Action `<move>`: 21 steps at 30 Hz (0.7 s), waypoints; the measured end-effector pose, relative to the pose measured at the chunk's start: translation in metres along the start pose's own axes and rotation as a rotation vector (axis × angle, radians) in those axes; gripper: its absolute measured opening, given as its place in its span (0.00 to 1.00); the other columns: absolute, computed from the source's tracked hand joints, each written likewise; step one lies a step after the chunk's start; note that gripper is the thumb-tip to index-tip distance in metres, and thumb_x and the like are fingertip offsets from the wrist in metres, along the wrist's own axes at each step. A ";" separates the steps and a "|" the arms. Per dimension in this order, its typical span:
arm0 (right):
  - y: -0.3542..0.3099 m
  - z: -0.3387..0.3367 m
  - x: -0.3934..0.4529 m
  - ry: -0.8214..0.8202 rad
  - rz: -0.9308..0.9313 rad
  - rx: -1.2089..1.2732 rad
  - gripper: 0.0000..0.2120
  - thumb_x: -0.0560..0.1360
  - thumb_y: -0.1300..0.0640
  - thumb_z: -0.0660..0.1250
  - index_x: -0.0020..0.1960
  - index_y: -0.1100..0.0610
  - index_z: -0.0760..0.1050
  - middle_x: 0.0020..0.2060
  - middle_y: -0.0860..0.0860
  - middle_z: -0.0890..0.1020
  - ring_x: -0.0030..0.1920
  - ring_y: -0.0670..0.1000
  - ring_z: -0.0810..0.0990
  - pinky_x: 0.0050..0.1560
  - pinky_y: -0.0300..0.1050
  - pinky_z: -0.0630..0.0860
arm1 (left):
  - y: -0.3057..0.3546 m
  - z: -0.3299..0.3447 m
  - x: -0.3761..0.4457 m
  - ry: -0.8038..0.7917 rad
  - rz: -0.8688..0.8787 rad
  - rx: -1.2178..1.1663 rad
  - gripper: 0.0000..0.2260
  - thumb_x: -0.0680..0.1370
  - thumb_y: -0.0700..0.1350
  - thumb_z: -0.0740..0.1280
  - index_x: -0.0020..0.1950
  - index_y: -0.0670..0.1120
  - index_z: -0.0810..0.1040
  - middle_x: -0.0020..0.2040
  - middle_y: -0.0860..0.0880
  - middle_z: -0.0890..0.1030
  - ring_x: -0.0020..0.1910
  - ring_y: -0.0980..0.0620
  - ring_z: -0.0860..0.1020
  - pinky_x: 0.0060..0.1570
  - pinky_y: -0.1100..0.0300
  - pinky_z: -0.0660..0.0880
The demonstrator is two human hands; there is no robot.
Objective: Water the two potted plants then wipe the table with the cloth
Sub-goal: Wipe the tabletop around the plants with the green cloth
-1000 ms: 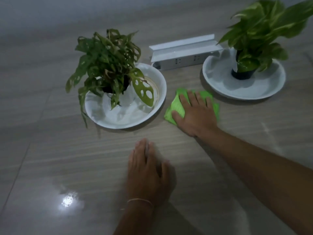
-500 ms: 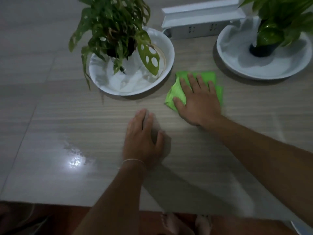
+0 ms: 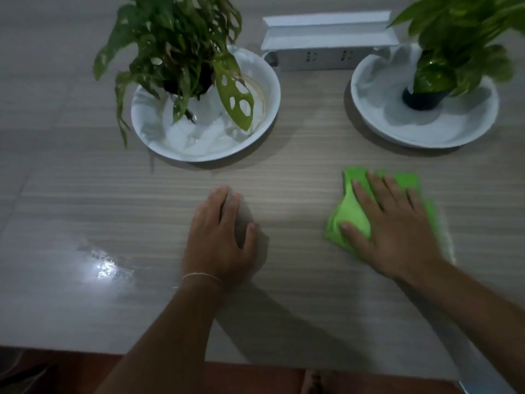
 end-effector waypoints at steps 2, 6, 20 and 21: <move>-0.026 0.000 0.049 -0.012 0.007 0.018 0.40 0.75 0.29 0.46 0.82 0.49 0.56 0.82 0.55 0.58 0.81 0.59 0.56 0.78 0.66 0.52 | -0.001 0.000 -0.001 0.000 0.000 0.001 0.28 0.76 0.55 0.62 0.72 0.41 0.71 0.75 0.41 0.68 0.75 0.42 0.65 0.73 0.44 0.63; -0.091 -0.002 0.097 -0.023 -0.042 0.051 0.40 0.77 0.29 0.46 0.83 0.49 0.52 0.83 0.55 0.53 0.82 0.58 0.49 0.79 0.66 0.44 | -0.003 -0.003 0.004 -0.001 0.011 -0.010 0.28 0.76 0.55 0.63 0.72 0.41 0.72 0.74 0.41 0.69 0.74 0.41 0.66 0.72 0.44 0.64; -0.004 0.002 -0.052 -0.031 -0.021 0.029 0.39 0.77 0.32 0.51 0.80 0.54 0.63 0.80 0.57 0.61 0.79 0.62 0.61 0.76 0.68 0.57 | -0.002 0.000 0.000 0.019 0.000 -0.007 0.28 0.76 0.55 0.63 0.72 0.40 0.72 0.74 0.41 0.69 0.76 0.42 0.64 0.71 0.42 0.64; -0.010 0.001 -0.025 -0.006 0.015 0.031 0.39 0.77 0.32 0.51 0.80 0.54 0.62 0.80 0.57 0.61 0.79 0.62 0.61 0.77 0.68 0.57 | -0.002 0.000 0.000 0.019 -0.004 -0.010 0.28 0.76 0.55 0.63 0.72 0.41 0.73 0.75 0.41 0.69 0.76 0.42 0.64 0.71 0.42 0.64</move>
Point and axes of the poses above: each hand's wrist, its own x-axis towards the middle knuckle, its own z-axis out of the palm, y = z × x, the point moved 1 cm from there along x, towards the middle knuckle
